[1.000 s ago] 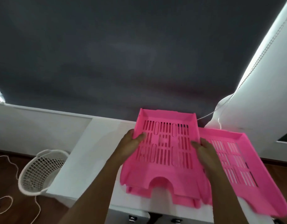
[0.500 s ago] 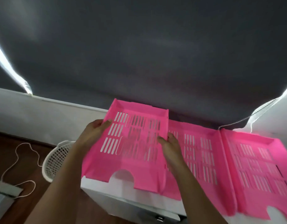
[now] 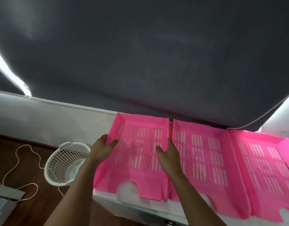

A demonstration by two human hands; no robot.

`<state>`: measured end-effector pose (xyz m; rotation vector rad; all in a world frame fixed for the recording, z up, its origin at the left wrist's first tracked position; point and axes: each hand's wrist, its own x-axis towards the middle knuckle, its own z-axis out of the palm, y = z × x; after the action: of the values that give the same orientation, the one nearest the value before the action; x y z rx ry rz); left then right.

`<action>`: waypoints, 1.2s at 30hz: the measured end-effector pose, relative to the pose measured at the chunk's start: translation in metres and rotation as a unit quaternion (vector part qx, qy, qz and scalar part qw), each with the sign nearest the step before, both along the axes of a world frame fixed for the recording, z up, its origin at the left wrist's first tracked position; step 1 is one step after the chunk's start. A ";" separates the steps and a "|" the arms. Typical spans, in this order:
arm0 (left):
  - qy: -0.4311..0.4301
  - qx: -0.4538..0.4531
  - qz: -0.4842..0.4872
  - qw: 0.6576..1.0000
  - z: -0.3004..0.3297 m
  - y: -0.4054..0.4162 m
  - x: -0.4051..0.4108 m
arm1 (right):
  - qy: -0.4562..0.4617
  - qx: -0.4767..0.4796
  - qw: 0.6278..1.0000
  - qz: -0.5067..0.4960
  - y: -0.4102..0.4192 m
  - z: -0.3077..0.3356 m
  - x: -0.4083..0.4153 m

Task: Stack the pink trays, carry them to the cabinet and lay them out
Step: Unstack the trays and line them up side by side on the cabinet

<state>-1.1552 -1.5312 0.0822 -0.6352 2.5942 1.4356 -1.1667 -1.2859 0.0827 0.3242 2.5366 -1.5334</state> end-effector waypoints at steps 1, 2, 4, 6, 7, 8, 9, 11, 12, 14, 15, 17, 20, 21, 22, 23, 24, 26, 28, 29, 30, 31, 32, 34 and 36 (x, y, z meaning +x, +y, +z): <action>-0.004 -0.008 -0.007 1.000 -0.002 0.002 -0.002 | 0.016 0.003 1.000 -0.008 0.001 0.001 0.000; -0.009 -0.016 -0.013 1.000 -0.004 0.005 -0.005 | 0.029 0.005 0.999 -0.014 0.003 0.002 -0.001; -0.020 -0.036 -0.028 0.999 -0.004 0.012 -0.009 | 0.047 -0.001 0.999 -0.017 0.008 0.002 -0.003; -0.022 -0.078 -0.039 0.996 -0.007 0.021 -0.014 | 0.069 -0.029 0.997 -0.025 0.019 0.001 -0.005; -0.023 -0.108 -0.043 0.993 -0.007 0.027 -0.015 | 0.081 -0.045 0.995 -0.034 0.026 0.003 -0.005; -0.014 -0.131 -0.046 0.990 -0.007 0.036 -0.016 | 0.092 -0.057 0.993 -0.047 0.035 0.004 -0.004; 0.008 -0.143 -0.047 0.989 -0.007 0.047 -0.016 | 0.102 -0.062 0.991 -0.065 0.047 0.006 -0.004; 0.054 -0.140 -0.057 0.987 -0.005 0.077 -0.014 | 0.124 -0.041 0.985 -0.111 0.079 0.006 -0.003; 0.064 -0.126 -0.068 0.988 -0.005 0.094 -0.013 | 0.131 -0.018 0.982 -0.138 0.097 0.006 -0.004; 0.050 -0.082 -0.106 0.990 -0.005 0.134 -0.012 | 0.139 0.030 0.971 -0.191 0.141 0.003 -0.002; 0.031 -0.056 -0.126 0.990 -0.006 0.153 -0.012 | 0.142 0.052 0.964 -0.220 0.163 0.004 0.000; -0.012 -0.005 -0.159 0.987 -0.008 0.188 -0.013 | 0.137 0.102 0.946 -0.275 0.205 0.005 0.008; -0.027 -0.014 -0.185 0.982 -0.018 0.226 -0.014 | 0.024 0.186 0.951 -0.245 0.253 0.001 0.020; -0.018 -0.028 -0.184 0.982 -0.022 0.235 -0.014 | -0.036 0.201 0.959 -0.197 0.261 -0.002 0.025; -0.006 -0.036 -0.182 0.983 -0.025 0.242 -0.013 | -0.080 0.200 0.965 -0.149 0.264 -0.007 0.028; 0.002 -0.036 -0.185 0.982 -0.028 0.249 -0.013 | -0.094 0.186 0.971 -0.117 0.265 -0.013 0.032; 0.010 -0.030 -0.185 0.982 -0.031 0.254 -0.013 | -0.086 0.182 0.974 -0.103 0.266 -0.019 0.036; 0.021 -0.025 -0.174 0.984 -0.037 0.258 -0.017 | -0.053 0.185 0.976 -0.101 0.270 -0.029 0.039; 0.019 -0.025 -0.158 0.987 -0.041 0.259 -0.022 | -0.043 0.179 0.979 -0.088 0.277 -0.032 0.037; 0.016 -0.028 -0.153 0.988 -0.043 0.259 -0.024 | -0.038 0.178 0.980 -0.081 0.280 -0.032 0.036; 0.013 -0.031 -0.151 0.988 -0.043 0.260 -0.026 | -0.034 0.178 0.980 -0.079 0.282 -0.033 0.034; 0.012 -0.036 -0.150 0.988 -0.043 0.262 -0.027 | -0.032 0.177 0.980 -0.080 0.283 -0.033 0.033; 0.012 -0.043 -0.150 0.988 -0.042 0.265 -0.029 | -0.030 0.182 0.979 -0.084 0.283 -0.034 0.031; 0.008 -0.054 -0.145 0.988 -0.041 0.270 -0.033 | -0.028 0.186 0.978 -0.092 0.284 -0.033 0.030; 0.006 -0.062 -0.140 0.988 -0.043 0.274 -0.036 | -0.020 0.186 0.978 -0.091 0.286 -0.035 0.030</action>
<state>-1.1908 -1.2574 0.0389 -0.2588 2.6674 1.2037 -1.1369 -0.9995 0.0481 0.6430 2.8185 -1.0753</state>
